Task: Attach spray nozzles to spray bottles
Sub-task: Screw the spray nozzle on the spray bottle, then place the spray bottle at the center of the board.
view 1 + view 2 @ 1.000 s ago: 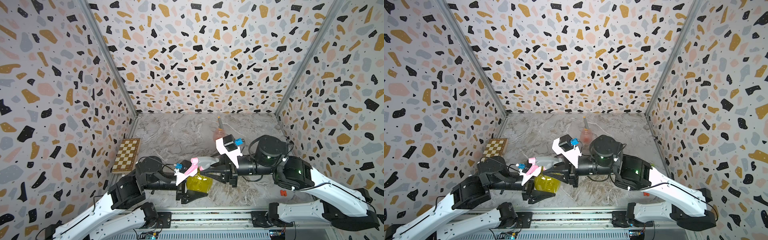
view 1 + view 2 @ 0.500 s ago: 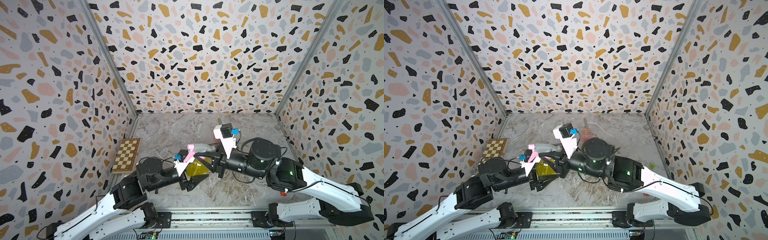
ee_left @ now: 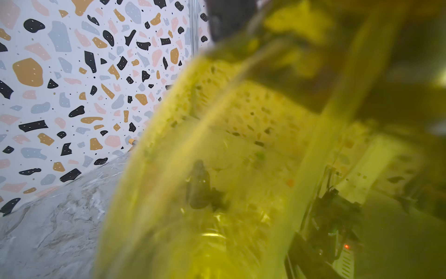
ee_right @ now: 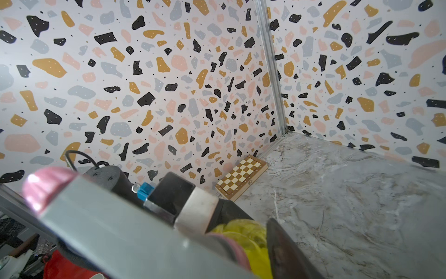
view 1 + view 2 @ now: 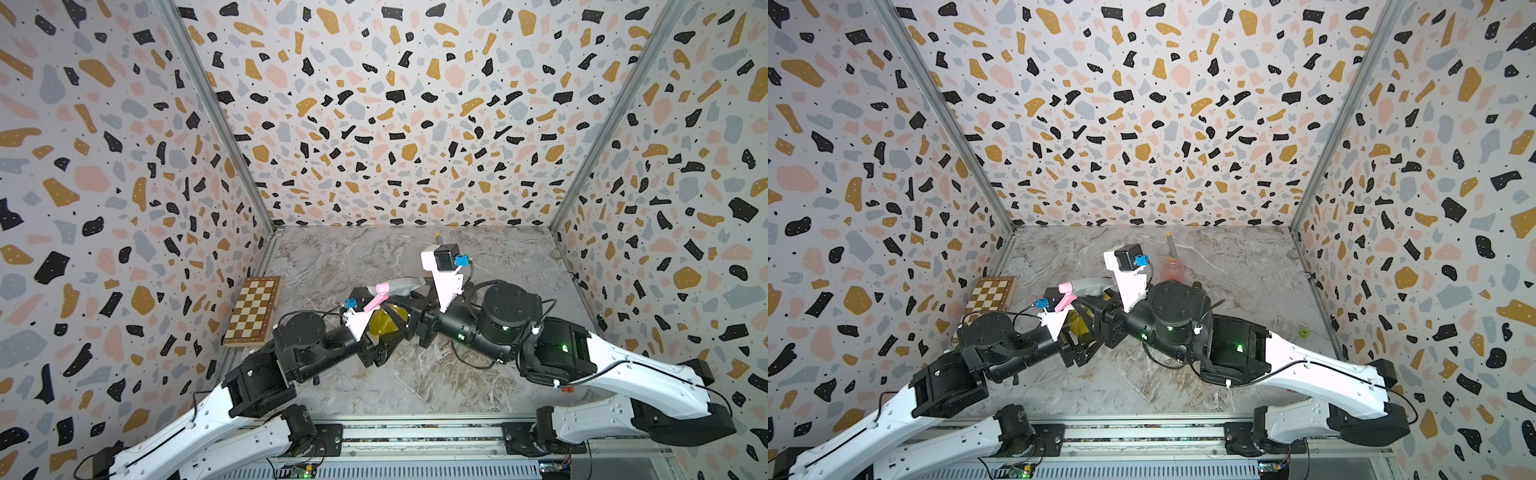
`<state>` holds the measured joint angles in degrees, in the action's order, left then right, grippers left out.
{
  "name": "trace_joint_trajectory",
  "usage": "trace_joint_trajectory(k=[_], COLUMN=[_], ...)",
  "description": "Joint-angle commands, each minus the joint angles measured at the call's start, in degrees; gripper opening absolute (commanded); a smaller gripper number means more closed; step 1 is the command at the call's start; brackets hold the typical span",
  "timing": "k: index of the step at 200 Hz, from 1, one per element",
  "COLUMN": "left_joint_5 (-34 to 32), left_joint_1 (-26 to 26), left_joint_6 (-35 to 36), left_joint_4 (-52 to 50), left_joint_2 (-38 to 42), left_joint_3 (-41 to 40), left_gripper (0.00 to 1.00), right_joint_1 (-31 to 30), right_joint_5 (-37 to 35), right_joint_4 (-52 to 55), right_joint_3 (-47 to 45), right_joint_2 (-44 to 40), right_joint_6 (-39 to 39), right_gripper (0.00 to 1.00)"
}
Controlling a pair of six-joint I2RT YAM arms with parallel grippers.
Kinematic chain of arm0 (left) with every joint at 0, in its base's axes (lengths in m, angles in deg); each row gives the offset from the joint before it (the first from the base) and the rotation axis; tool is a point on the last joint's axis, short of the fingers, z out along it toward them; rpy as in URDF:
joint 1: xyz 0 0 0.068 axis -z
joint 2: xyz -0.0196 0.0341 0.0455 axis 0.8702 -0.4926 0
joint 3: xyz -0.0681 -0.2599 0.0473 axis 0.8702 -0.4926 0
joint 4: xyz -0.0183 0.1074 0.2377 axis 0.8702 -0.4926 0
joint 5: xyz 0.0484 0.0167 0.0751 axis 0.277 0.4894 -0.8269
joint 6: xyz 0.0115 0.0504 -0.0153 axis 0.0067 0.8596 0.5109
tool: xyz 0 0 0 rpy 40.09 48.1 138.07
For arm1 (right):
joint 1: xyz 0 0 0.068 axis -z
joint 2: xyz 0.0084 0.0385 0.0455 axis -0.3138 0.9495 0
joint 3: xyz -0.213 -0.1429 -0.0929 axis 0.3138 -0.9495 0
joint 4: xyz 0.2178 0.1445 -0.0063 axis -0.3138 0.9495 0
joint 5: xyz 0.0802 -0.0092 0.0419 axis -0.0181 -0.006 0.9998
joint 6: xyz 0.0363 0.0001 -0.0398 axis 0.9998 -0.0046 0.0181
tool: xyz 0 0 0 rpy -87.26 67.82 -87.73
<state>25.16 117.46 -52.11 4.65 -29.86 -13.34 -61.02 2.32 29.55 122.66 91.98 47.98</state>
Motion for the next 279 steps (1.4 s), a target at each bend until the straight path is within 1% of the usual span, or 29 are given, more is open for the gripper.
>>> trace_joint_trajectory(k=[1,4,9,14,48,65,90,114,131,152,173,190,217,237,242,254,256,257,263,270,279], left_joint_5=[2.9,3.6,4.8,6.3,17.7,22.7,24.5,25.6,25.8,25.5,24.9,24.6,24.0,22.5,22.0,20.7,20.5,20.4,19.8,19.1,17.9], left_joint_1=[-0.1,-0.1,-0.1,-0.1,-0.1,-0.1,-0.1,-0.1,-0.1,-0.1,-0.1,-0.1,-0.1,-0.1,-0.1,-0.1,-0.1,-0.1,-0.1,-0.1,-0.1], left_joint_6=[3.2,3.4,3.7,3.8,6.5,7.2,6.9,6.1,5.8,5.3,4.8,4.4,4.0,3.7,3.6,3.3,3.1,3.1,3.0,2.9,2.5], left_joint_4=[8.7,8.2,7.7,6.1,-0.7,-2.8,-5.2,-5.3,-5.2,-4.9,-4.8,-5.0,-5.6,-6.0,-5.9,-5.6,-5.6,-5.6,-5.5,-5.4,-5.4], left_joint_2=[0.0,0.0,0.3,0.6,3.4,4.7,4.5,3.3,3.0,2.8,2.5,2.2,2.1,2.1,2.1,2.5,2.5,2.5,2.7,2.9,3.2], left_joint_3=[1.3,1.6,1.9,2.1,3.4,3.4,3.7,3.7,3.6,3.2,3.1,3.1,3.4,3.5,3.4,3.2,3.1,3.1,2.9,2.8,2.7], left_gripper=[0.0,0.0,0.0,0.0,0.0,0.0,0.0,0.0,0.0,0.0,0.0,0.0,0.0,0.0,0.1,0.41,0.45,0.45,0.59,0.7,0.8], right_joint_1=[-2.1,-2.1,-2.1,-2.1,-2.1,-2.1,-2.1,-2.1,-2.1,-2.1,-2.1,-2.1,-2.0,-2.0,-2.0,-2.0,-2.0,-2.0,-1.9,-1.8,-1.7], right_joint_5=[10.5,11.2,11.9,12.5,18.1,18.9,18.6,18.8,18.4,17.4,18.7,18.1,17.1,17.4,17.4,17.4,17.3,17.3,17.3,17.1,17.1], right_joint_4=[6.5,6.7,7.3,8.0,11.5,13.1,13.4,14.3,14.8,16.2,16.9,17.0,16.9,16.9,16.9,16.9,16.9,16.9,16.9,16.7,16.4], right_joint_3=[-3.4,-3.7,-4.0,-4.3,-4.3,-2.6,0.4,4.9,8.4,12.0,13.9,14.4,14.4,14.4,14.4,14.2,14.1,14.1,13.8,13.5,13.1], right_joint_2=[-0.6,-1.3,-2.3,-3.3,-11.2,-13.4,-14.8,-12.1,-9.7,-6.6,-4.1,-3.2,-2.6,-2.1,-1.9,-1.7,-1.6,-1.6,-1.6,-1.7,-1.8], right_joint_6=[-3.6,-4.6,-5.6,-6.7,-12.9,-14.7,-16.7,-19.3,-20.9,-22.3,-23.0,-23.1,-22.8,-22.3,-22.2,-21.7,-21.6,-21.6,-21.4,-21.1,-20.8], right_gripper=[0.74,0.74,0.8,0.82,0.87,0.93,0.95,0.95,0.93,0.88,0.81,0.7,0.49,0.37,0.33,0.26,0.25,0.25,0.21,0.17,0.13])
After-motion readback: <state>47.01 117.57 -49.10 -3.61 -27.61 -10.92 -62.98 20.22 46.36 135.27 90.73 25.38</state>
